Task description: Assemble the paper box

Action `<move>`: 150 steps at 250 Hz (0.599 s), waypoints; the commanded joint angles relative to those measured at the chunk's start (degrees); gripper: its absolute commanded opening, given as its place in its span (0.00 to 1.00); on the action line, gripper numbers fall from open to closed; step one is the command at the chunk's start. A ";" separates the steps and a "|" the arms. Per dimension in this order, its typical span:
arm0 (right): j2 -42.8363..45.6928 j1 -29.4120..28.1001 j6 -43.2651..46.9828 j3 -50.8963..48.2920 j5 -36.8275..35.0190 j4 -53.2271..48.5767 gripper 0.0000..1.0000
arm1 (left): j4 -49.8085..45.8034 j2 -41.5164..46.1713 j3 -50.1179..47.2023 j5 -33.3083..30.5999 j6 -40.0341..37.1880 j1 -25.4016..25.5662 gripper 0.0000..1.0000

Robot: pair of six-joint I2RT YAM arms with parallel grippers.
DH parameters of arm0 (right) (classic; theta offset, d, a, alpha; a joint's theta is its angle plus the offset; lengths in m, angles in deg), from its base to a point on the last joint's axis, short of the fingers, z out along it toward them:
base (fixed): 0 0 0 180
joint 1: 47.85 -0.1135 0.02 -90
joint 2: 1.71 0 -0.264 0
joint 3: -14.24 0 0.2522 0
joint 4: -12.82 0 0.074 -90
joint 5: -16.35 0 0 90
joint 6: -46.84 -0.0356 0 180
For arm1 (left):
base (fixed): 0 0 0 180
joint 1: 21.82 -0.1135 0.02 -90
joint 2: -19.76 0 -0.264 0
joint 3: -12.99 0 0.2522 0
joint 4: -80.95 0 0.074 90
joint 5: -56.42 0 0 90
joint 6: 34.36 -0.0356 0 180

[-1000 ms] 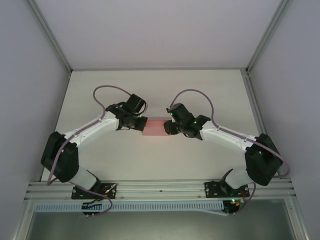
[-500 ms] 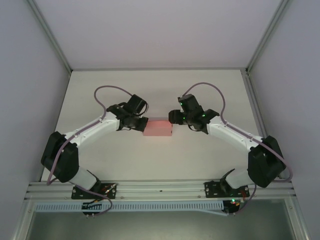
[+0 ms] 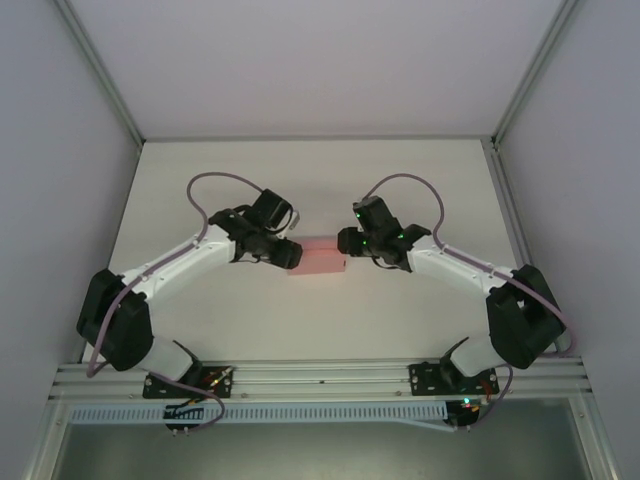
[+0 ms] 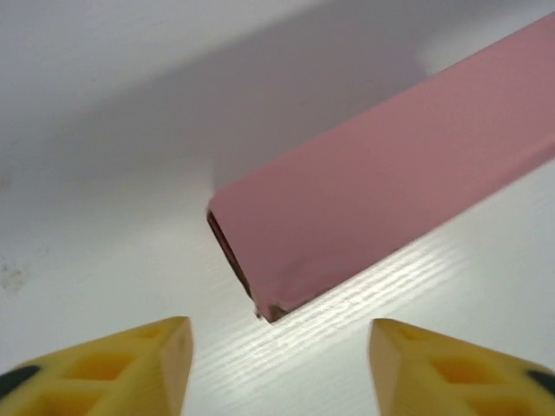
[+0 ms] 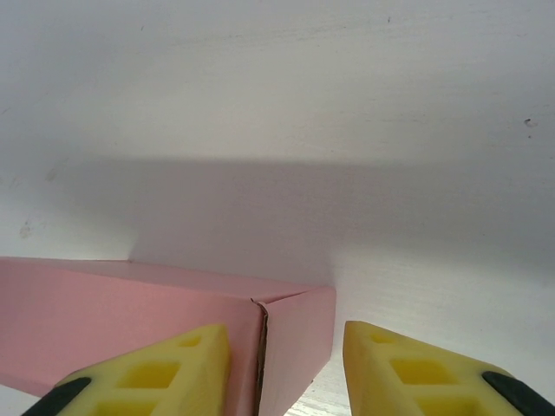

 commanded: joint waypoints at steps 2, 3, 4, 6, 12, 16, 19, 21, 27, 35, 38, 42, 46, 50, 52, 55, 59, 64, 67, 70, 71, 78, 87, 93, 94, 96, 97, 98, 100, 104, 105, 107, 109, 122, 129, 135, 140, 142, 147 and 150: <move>-2.82 -1.01 0.57 -4.06 -2.74 -8.34 0.39 | -2.39 3.04 3.01 3.39 1.27 -0.60 0.66; -2.87 -1.01 0.58 -4.05 -2.74 -8.31 0.39 | -2.41 3.07 3.00 3.45 1.43 -0.68 0.67; -2.89 -1.01 0.59 -4.08 -2.79 -8.30 0.39 | -2.41 3.13 3.00 3.53 1.52 -0.77 0.68; -2.87 -0.98 0.66 -4.09 -2.76 -8.25 0.38 | -2.42 3.22 3.04 3.61 1.64 -1.03 0.70; -2.98 -1.01 0.91 -4.13 -2.78 -8.08 0.38 | -2.22 3.40 2.98 4.12 2.68 -1.79 0.78; -2.92 -1.08 1.09 -4.25 -2.79 -7.92 0.38 | -1.88 3.56 2.73 4.52 3.20 -2.29 0.82; -3.04 -1.09 1.11 -4.26 -2.86 -7.93 0.37 | -1.65 3.66 2.54 4.89 3.62 -2.78 0.83; -3.01 -1.09 1.16 -4.29 -2.91 -7.94 0.37 | -1.42 3.70 2.38 5.16 3.86 -3.14 0.83; -3.05 -1.01 1.27 -4.32 -2.99 -7.73 0.37 | -0.65 3.80 1.70 5.94 4.62 -4.11 0.84; -3.09 -1.14 1.69 -4.55 -3.00 -7.37 0.36 | 0.77 3.82 0.67 7.38 5.22 -5.66 0.89; -3.11 -1.10 1.77 -4.63 -2.94 -7.22 0.36 | 1.45 3.76 0.28 7.98 5.45 -6.28 0.89; -3.21 -1.18 1.88 -4.71 -2.95 -7.08 0.36 | 2.28 3.73 -0.40 8.67 5.89 -7.00 0.89; -3.26 -1.11 1.91 -4.87 -2.95 -6.91 0.36 | 3.23 3.64 -1.03 9.39 6.38 -7.68 0.90; -3.20 -1.17 1.91 -4.95 -2.93 -6.81 0.36 | 4.04 3.41 -1.67 10.31 6.72 -8.28 0.90; -3.18 -1.11 1.91 -4.99 -2.95 -6.73 0.36 | 4.53 3.36 -1.90 10.93 6.81 -8.60 0.90; -3.16 -1.10 1.99 -5.00 -2.98 -6.64 0.36 | 5.08 3.15 -2.33 11.77 6.88 -9.04 0.89; -3.18 -1.11 2.16 -5.08 -2.89 -6.57 0.36 | 5.76 2.86 -2.78 12.95 6.92 -9.60 0.88; -3.25 -1.15 2.33 -5.22 -2.77 -6.33 0.36 | 5.94 2.45 -3.32 13.79 6.92 -10.24 0.87; -3.20 -1.11 2.42 -5.26 -2.69 -6.21 0.36 | 6.67 2.28 -3.59 14.14 7.03 -10.58 0.86; -3.25 -1.11 2.45 -5.30 -2.59 -6.12 0.36 | 7.54 2.00 -3.86 14.37 7.17 -10.91 0.85; -3.21 -1.14 2.44 -5.37 -2.58 -6.10 0.36 | 7.70 1.93 -3.95 14.44 7.24 -11.02 0.84; -3.18 -1.15 2.52 -5.52 -2.71 -5.97 0.36 | 8.69 1.50 -4.66 15.15 7.40 -11.62 0.82; -3.22 -1.12 2.83 -5.74 -2.62 -5.58 0.35 | 10.06 1.13 -5.48 16.10 7.46 -12.15 0.79; -3.18 -1.10 2.96 -5.98 -2.52 -5.35 0.35 | 11.15 0.97 -6.25 16.68 7.48 -12.35 0.77; -3.05 -1.10 2.96 -5.98 -2.50 -5.33 0.35 | 11.31 0.98 -6.33 16.73 7.49 -12.40 0.76; -3.17 -1.14 2.96 -6.03 -2.47 -5.31 0.35 | 11.58 0.92 -6.67 16.88 7.51 -12.46 0.76; -3.22 -1.12 2.96 -6.04 -2.52 -5.26 0.35 | 11.74 0.87 -6.80 16.92 7.54 -12.50 0.76; -3.24 -1.15 2.96 -6.05 -2.51 -5.24 0.35 | 11.86 0.84 -6.87 16.94 7.51 -12.52 0.75; -3.20 -1.13 2.96 -6.12 -2.56 -5.17 0.35 | 12.13 0.76 -7.14 17.02 7.49 -12.58 0.75; -3.27 -1.17 3.05 -6.23 -2.54 -5.06 0.35 | 12.60 0.72 -7.57 17.24 7.51 -12.62 0.74; -3.27 -1.13 3.05 -6.23 -2.52 -5.05 0.35 | 12.69 0.73 -7.69 17.06 7.50 -12.62 0.74; -3.29 -1.17 3.12 -6.27 -2.56 -4.97 0.35 | 12.87 0.66 -7.96 17.25 7.56 -12.69 0.73; -3.27 -1.11 3.16 -6.35 -2.49 -4.89 0.35 | 13.07 0.56 -8.13 17.30 7.55 -12.71 0.72; -3.31 -1.17 3.30 -6.76 -2.16 -4.41 0.35 | 13.72 0.10 -9.49 17.75 7.69 -13.03 0.68; -3.25 -1.16 3.63 -7.09 -1.97 -3.89 0.35 | 14.07 -0.28 -10.45 17.84 7.79 -13.21 0.66; -3.20 -1.10 3.96 -7.39 -1.67 -3.30 0.35 | 14.72 -0.37 -11.34 17.97 8.05 -13.41 0.63; -3.15 -1.16 4.04 -7.77 -1.33 -2.75 0.35 | 15.34 -0.50 -12.25 18.25 8.22 -13.50 0.59; -3.15 -1.11 4.13 -7.95 -1.17 -2.64 0.35 | 15.57 -0.50 -12.53 18.45 8.31 -13.64 0.57; -3.01 -1.11 4.26 -8.29 -1.03 -2.22 0.35 | 16.06 -0.59 -13.32 18.77 8.34 -13.83 0.54; -3.01 -1.11 4.47 -8.52 -0.93 -1.89 0.34 | 16.44 -0.68 -13.66 18.87 8.41 -13.90 0.53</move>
